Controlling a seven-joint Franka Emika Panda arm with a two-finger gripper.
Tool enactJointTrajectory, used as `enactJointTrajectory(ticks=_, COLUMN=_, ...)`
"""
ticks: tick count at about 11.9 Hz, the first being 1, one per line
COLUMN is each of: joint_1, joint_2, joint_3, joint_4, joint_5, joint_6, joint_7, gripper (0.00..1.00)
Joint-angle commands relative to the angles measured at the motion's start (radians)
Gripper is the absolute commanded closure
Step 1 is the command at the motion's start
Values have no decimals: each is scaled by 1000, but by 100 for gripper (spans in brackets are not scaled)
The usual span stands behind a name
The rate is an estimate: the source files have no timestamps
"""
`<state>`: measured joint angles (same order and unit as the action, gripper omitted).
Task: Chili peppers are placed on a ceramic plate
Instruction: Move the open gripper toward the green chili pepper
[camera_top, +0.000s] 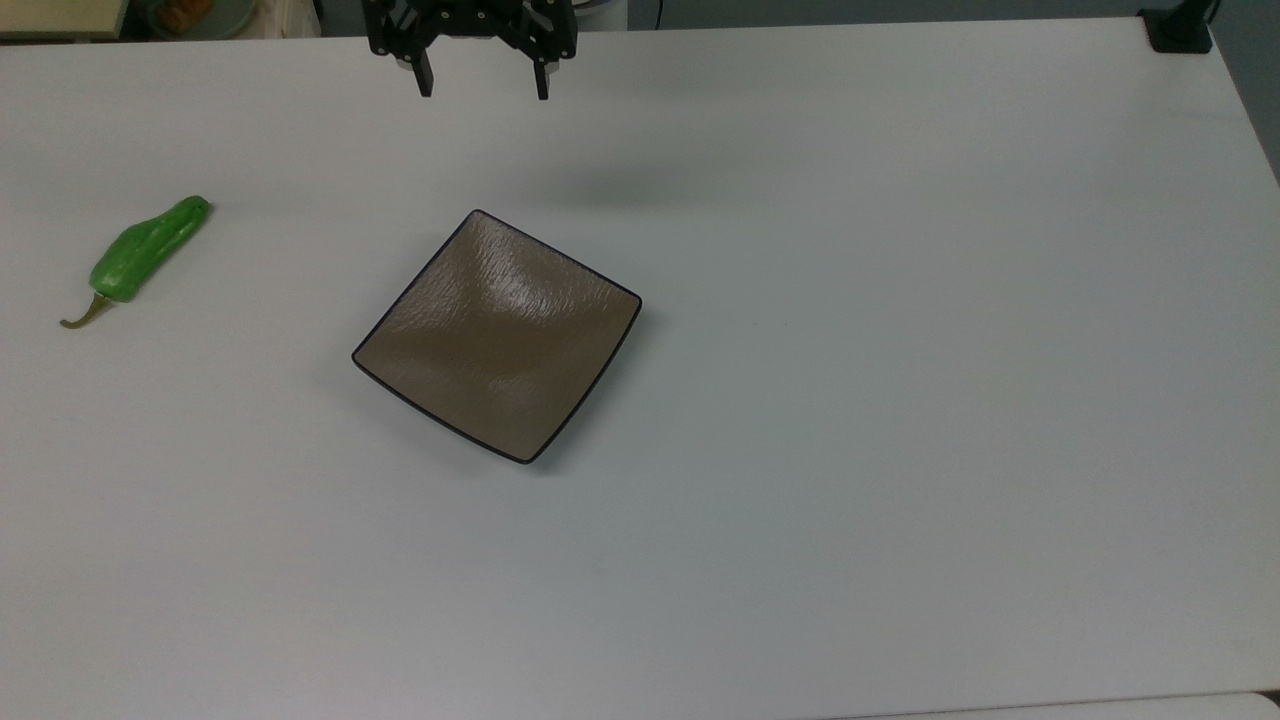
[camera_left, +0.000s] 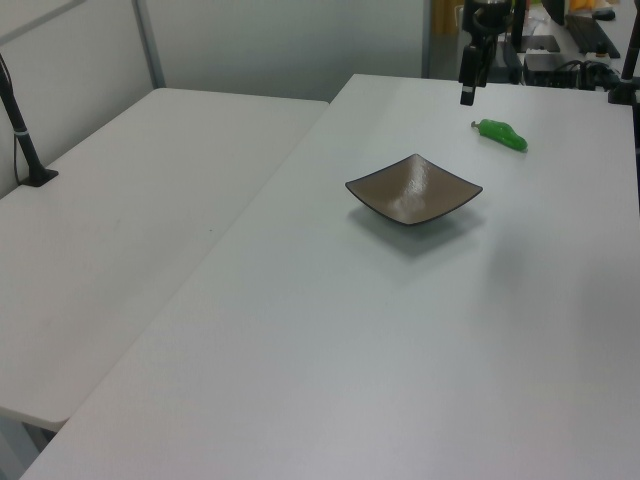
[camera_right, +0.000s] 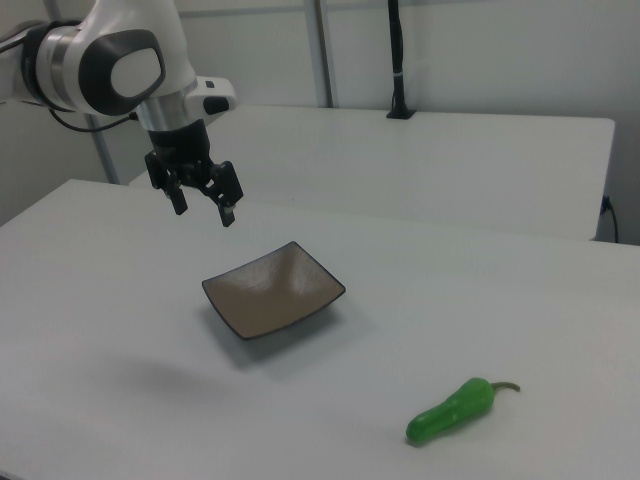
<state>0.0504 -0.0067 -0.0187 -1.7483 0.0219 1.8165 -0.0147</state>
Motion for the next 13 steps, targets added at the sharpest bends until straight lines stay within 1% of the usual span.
enactJointTrajectory(ticks=1, joint_1=-18, joint_2=-22, joint_3=-3, joint_4=-16, joint_5=0, joint_6=32, joint_7=15, gripper=0)
enactJointTrajectory(ticks=2, joint_1=-20, joint_2=-7, joint_3=-4, joint_4=-19, joint_5=-23, joint_6=79, joint_7=33, gripper=0)
enactJointTrajectory(ticks=3, joint_1=-30, joint_2=13, joint_3=-4, joint_4=-33, joint_5=-48, joint_6=152, joint_7=88, gripper=0)
enactJointTrajectory(ticks=4, joint_1=-52, joint_2=31, joint_3=-4, joint_4=-39, joint_5=-68, joint_6=197, joint_7=140, gripper=0)
enactJointTrajectory(ticks=5, joint_1=-70, joint_2=48, joint_3=-6, joint_4=-39, joint_5=-91, joint_6=220, joint_7=157, gripper=0)
enactJointTrajectory(ticks=9, joint_1=-165, joint_2=97, joint_3=-44, joint_4=-37, joint_5=-94, joint_6=342, joint_7=193, gripper=0)
enactJointTrajectory(ticks=11, joint_1=-194, joint_2=134, joint_3=-84, joint_4=-37, joint_5=-94, joint_6=407, joint_7=191, gripper=0)
enactJointTrajectory(ticks=13, joint_1=-246, joint_2=192, joint_3=-86, joint_4=-34, joint_5=-97, joint_6=486, joint_7=180, gripper=0)
